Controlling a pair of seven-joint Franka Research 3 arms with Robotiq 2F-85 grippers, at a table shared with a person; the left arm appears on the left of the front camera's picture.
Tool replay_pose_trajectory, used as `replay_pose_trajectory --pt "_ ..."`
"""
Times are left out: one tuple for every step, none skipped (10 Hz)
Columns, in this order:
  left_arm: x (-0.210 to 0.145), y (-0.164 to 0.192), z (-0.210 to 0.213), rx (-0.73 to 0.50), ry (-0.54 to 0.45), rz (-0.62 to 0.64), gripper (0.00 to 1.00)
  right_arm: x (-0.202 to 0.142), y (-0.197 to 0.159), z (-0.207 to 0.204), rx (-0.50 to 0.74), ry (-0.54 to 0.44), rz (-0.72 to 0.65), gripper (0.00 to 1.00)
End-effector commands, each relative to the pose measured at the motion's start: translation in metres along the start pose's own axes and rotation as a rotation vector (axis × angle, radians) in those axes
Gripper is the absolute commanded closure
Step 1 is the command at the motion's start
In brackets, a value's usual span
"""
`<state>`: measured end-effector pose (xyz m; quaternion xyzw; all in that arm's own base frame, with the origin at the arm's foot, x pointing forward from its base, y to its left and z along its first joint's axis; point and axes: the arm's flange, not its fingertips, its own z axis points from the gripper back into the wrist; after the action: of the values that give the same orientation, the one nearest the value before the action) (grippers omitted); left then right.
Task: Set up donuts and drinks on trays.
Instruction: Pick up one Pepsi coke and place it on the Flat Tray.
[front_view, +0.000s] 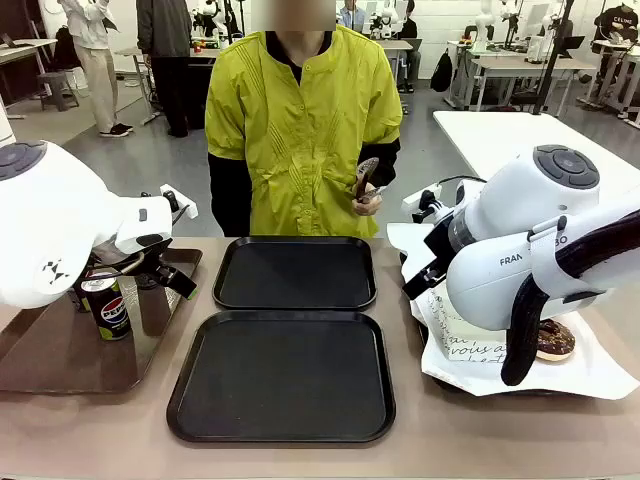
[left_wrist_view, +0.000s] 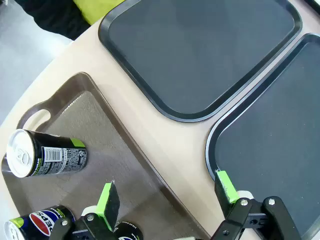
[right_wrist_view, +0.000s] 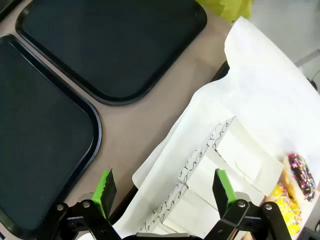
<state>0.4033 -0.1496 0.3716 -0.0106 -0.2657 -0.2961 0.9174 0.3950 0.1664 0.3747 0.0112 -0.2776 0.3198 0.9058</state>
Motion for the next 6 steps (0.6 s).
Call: replay_pose_trajectory --pt "0.0000 -0.0001 0.0000 0.000 0.000 0.000 0.00 0.0000 0.0000 0.0000 0.000 0.000 0.000 0.00" --pt "0.0000 -0.0001 0.0000 0.000 0.000 0.000 0.00 0.0000 0.0000 0.0000 0.000 0.000 0.000 0.00" --pt "0.0000 -0.0001 0.0000 0.000 0.000 0.000 0.00 0.0000 0.0000 0.0000 0.000 0.000 0.000 0.00" --pt "0.0000 -0.0001 0.0000 0.000 0.000 0.000 0.00 0.0000 0.0000 0.0000 0.000 0.000 0.000 0.00" --pt "0.0000 -0.0001 0.0000 0.000 0.000 0.000 0.00 0.0000 0.0000 0.0000 0.000 0.000 0.000 0.00" --pt "0.0000 -0.0001 0.0000 0.000 0.000 0.000 0.00 0.0000 0.0000 0.0000 0.000 0.000 0.000 0.00"
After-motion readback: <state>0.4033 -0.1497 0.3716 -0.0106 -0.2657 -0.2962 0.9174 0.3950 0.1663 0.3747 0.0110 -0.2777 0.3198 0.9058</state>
